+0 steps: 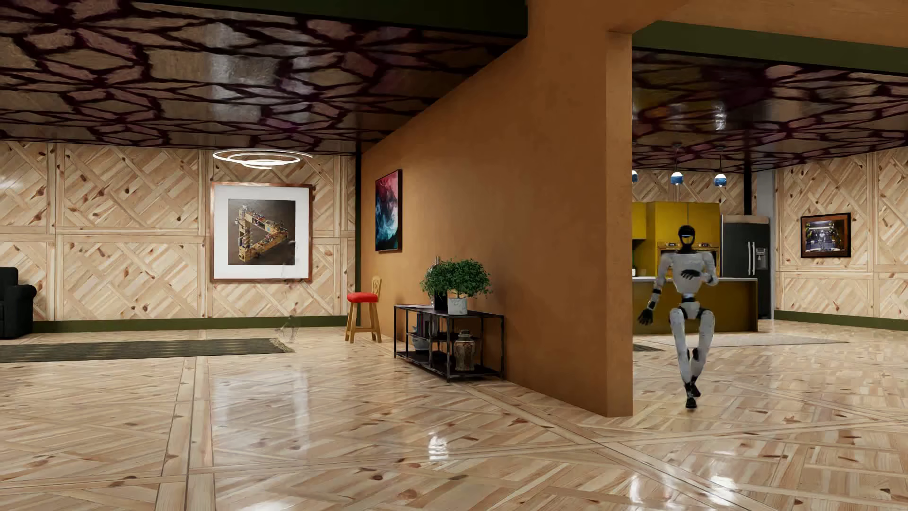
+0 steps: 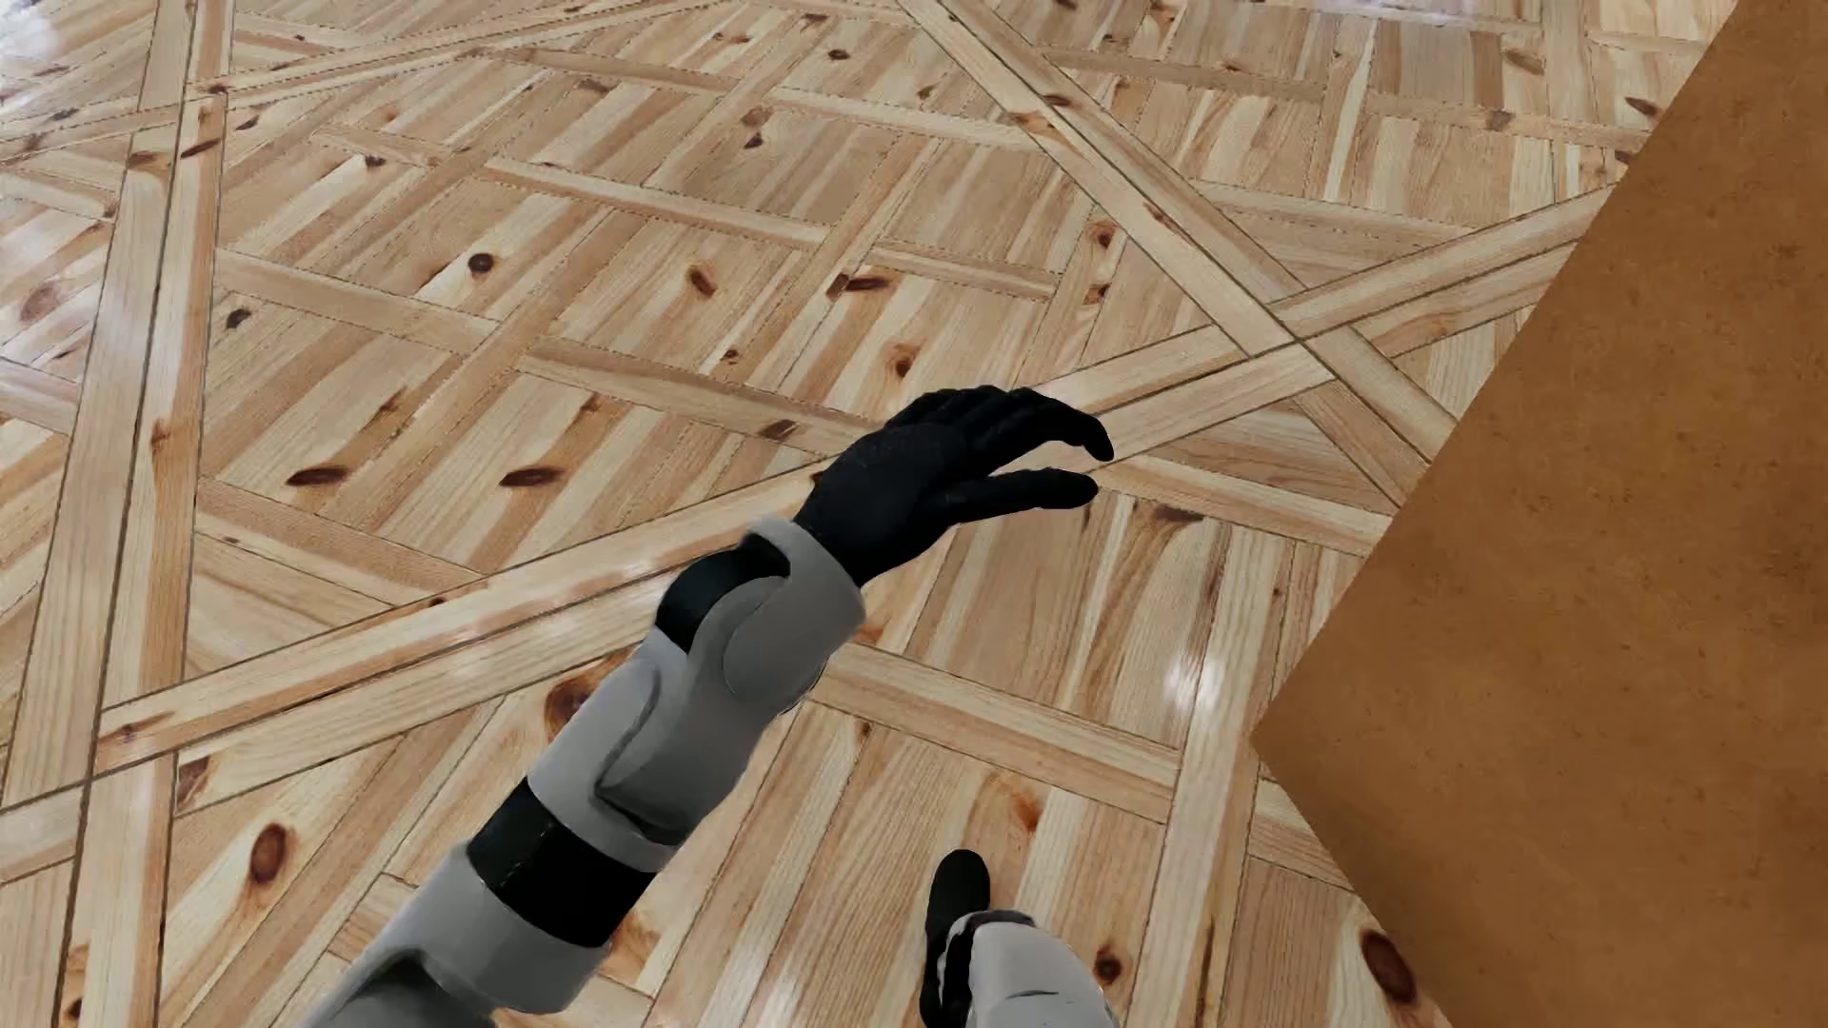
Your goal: Move towards the stool
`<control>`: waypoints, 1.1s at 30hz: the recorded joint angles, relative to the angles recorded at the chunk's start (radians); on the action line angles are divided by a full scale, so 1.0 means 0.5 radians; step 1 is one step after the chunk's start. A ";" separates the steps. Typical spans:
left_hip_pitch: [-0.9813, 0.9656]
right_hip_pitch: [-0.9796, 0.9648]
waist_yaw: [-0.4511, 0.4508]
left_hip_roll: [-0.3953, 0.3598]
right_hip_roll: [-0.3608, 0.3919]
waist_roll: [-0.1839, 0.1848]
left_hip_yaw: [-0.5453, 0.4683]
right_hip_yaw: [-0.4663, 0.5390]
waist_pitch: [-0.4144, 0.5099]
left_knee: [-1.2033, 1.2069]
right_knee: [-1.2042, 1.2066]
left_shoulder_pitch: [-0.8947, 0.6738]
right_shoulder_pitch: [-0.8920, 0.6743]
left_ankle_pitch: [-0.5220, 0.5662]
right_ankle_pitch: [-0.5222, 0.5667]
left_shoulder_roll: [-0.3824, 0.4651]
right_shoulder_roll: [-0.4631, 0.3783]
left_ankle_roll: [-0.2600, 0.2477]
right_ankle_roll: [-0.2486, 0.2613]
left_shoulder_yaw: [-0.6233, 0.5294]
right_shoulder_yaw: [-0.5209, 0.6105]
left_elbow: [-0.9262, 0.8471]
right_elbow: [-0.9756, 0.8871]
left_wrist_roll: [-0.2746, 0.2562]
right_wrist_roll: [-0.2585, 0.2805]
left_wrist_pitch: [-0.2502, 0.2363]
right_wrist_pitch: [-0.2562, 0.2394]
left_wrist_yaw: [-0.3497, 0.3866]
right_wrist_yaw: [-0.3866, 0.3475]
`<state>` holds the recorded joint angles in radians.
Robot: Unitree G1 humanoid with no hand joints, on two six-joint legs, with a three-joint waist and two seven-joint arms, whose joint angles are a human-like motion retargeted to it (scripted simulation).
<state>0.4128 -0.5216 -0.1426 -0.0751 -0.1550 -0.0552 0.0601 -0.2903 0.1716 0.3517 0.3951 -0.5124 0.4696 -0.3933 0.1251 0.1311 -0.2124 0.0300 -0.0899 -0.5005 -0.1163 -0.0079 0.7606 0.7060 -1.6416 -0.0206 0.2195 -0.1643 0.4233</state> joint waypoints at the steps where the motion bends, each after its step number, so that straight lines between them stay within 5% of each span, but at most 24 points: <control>1: 0.008 0.022 -0.008 0.066 0.038 0.038 0.058 -0.021 0.003 0.168 0.152 0.128 -0.046 0.217 0.025 0.020 -0.030 0.007 -0.068 0.047 0.121 -0.037 0.035 -0.020 -0.256 0.027 -0.072 0.037 0.002; 2: -0.076 0.042 -0.012 0.143 0.090 0.082 0.093 -0.046 0.010 0.502 0.299 0.292 -0.108 0.414 -0.070 0.034 0.026 -0.028 -0.139 0.090 0.084 -0.022 0.030 -0.010 -0.318 0.093 -0.084 0.073 -0.071; 3: -0.248 0.106 -0.012 0.267 0.161 0.124 0.161 -0.063 0.016 0.945 0.365 0.459 -0.181 0.659 -0.189 0.054 0.148 -0.049 -0.178 0.125 -0.064 0.046 0.006 0.074 -0.188 0.188 -0.061 0.108 -0.171; 4: -0.443 0.208 -0.001 0.398 0.239 0.165 0.186 -0.068 0.019 1.368 0.373 0.612 -0.262 0.910 -0.287 0.093 0.294 -0.067 -0.178 0.131 -0.267 0.181 -0.019 0.293 0.094 0.298 -0.044 0.109 -0.208; 6: -0.868 0.468 0.063 0.593 0.395 0.236 0.158 -0.045 0.016 1.961 0.261 0.849 -0.452 0.704 -0.408 0.089 0.454 0.024 -0.170 0.168 -0.366 0.653 -0.075 0.713 0.446 0.543 0.003 0.075 -0.319; 7: -1.077 0.616 0.108 0.655 0.472 0.260 0.134 -0.002 0.007 2.124 0.167 0.971 -0.551 0.664 -0.444 0.026 0.467 0.037 -0.165 0.304 -0.252 0.945 -0.085 0.696 0.462 0.659 -0.004 0.068 -0.420; 9: -1.446 0.892 0.201 0.709 0.598 0.283 0.100 0.139 -0.018 2.150 0.010 1.214 -0.800 0.679 -0.527 -0.082 0.419 0.087 -0.152 0.815 0.127 1.491 -0.067 0.416 0.279 0.970 -0.074 0.130 -0.529; 10: -1.605 1.020 0.240 0.692 0.645 0.287 0.081 0.228 -0.030 2.032 -0.058 1.349 -0.948 0.681 -0.573 -0.064 0.392 0.066 -0.144 0.989 0.312 1.671 -0.086 0.365 0.192 1.010 -0.164 0.130 -0.556; 11: -1.735 1.121 0.273 0.694 0.683 0.289 0.086 0.315 -0.041 1.822 -0.097 1.510 -1.099 0.682 -0.630 -0.011 0.365 0.089 -0.135 0.991 0.466 1.750 -0.136 0.436 0.141 0.988 -0.251 0.090 -0.560; 13: -1.879 1.292 0.312 0.656 0.732 0.298 0.139 0.469 -0.063 1.064 -0.179 1.881 -1.344 0.757 -0.737 0.053 0.364 0.090 -0.116 1.015 0.622 1.685 -0.314 0.491 0.251 0.780 -0.354 0.158 -0.620; 15: -1.802 1.448 0.338 0.477 0.735 0.306 0.084 0.537 -0.091 -0.088 -0.274 2.186 -1.448 0.776 -0.793 0.029 0.345 -0.024 -0.100 1.089 0.688 1.607 -0.522 0.383 0.511 0.666 -0.371 0.198 -0.720; 16: -1.796 1.533 0.344 0.390 0.727 0.305 0.082 0.538 -0.095 -0.395 -0.289 2.307 -1.452 0.701 -0.818 0.030 0.312 -0.178 -0.086 1.119 0.707 1.604 -0.627 0.331 0.656 0.611 -0.373 0.157 -0.749; 17: -1.813 1.620 0.343 0.320 0.712 0.305 0.166 0.508 -0.096 -0.421 -0.294 2.349 -1.411 0.705 -0.817 0.049 0.271 -0.201 -0.080 1.083 0.708 1.615 -0.717 0.377 0.774 0.601 -0.367 0.081 -0.797; 19: -1.844 1.785 0.361 0.211 0.672 0.286 0.219 0.412 -0.103 -0.052 -0.199 2.341 -1.242 0.753 -0.727 0.072 0.219 -0.109 -0.048 1.074 0.644 1.619 -0.804 0.469 0.990 0.621 -0.284 -0.023 -0.837; 21: -1.799 1.844 0.401 0.190 0.581 0.236 0.280 0.345 -0.120 0.250 0.047 2.324 -1.086 0.900 -0.437 -0.026 0.208 0.203 -0.018 1.200 0.627 1.531 -0.661 0.465 1.089 0.647 -0.144 0.050 -0.793; 22: -1.803 1.766 0.416 0.200 0.526 0.202 0.311 0.326 -0.121 0.448 0.361 2.299 -1.024 0.769 -0.275 -0.092 0.213 0.272 0.112 1.277 0.618 1.485 -0.506 0.421 1.093 0.630 -0.055 0.121 -0.774; 23: -1.759 1.611 0.426 0.203 0.412 0.168 0.352 0.275 -0.118 0.560 0.787 2.244 -0.992 0.629 -0.101 -0.165 0.206 0.280 0.326 1.331 0.630 1.463 -0.291 0.368 1.029 0.615 0.075 0.153 -0.716; 24: -1.683 1.403 0.428 0.194 0.298 0.131 0.394 0.275 -0.111 0.602 1.210 2.158 -0.982 0.513 0.089 -0.230 0.197 0.262 0.377 1.363 0.658 1.443 -0.054 0.330 0.929 0.607 0.202 0.193 -0.659; 25: -1.584 1.192 0.416 0.178 0.174 0.093 0.423 0.279 -0.105 0.602 1.543 2.035 -0.961 0.423 0.028 -0.258 0.177 0.238 0.324 1.344 0.705 1.444 0.171 0.340 0.807 0.600 0.279 0.207 -0.574; 27: -1.357 0.767 0.357 0.135 0.036 0.030 0.423 0.319 -0.091 0.520 1.927 1.719 -0.803 0.302 -0.204 -0.242 0.115 0.199 0.213 1.252 0.771 1.454 0.351 0.425 0.582 0.583 0.268 0.232 -0.496; 28: -1.240 0.569 0.315 0.099 -0.026 0.008 0.401 0.333 -0.084 0.456 1.975 1.546 -0.657 0.258 -0.231 -0.224 0.090 0.180 0.177 1.217 0.680 1.472 0.287 0.459 0.592 0.555 0.236 0.259 -0.530; 31: -0.921 0.111 0.189 0.015 -0.152 -0.034 0.290 0.257 -0.068 0.255 1.532 0.983 -0.183 0.142 -0.346 -0.170 0.192 0.136 0.046 1.091 0.107 1.499 -0.056 0.479 1.021 0.458 0.195 0.304 -0.620; 33: -0.728 0.026 0.127 -0.015 -0.193 -0.057 0.231 0.029 -0.062 0.123 0.732 0.672 0.010 0.063 -0.266 -0.125 0.279 0.105 0.043 0.991 -0.158 1.462 -0.175 0.485 1.242 0.406 0.239 0.334 -0.641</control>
<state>0.0489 -0.5088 -0.0792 -0.0826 -0.2512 -0.0837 0.1757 -0.2757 0.1408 0.4134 0.7611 -0.1765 0.4747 -0.3616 -0.0078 0.0688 -0.0728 0.0826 -0.0682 -0.0049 -0.1953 0.7230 0.6731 0.9485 -1.0204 0.1822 0.3393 0.0027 0.1027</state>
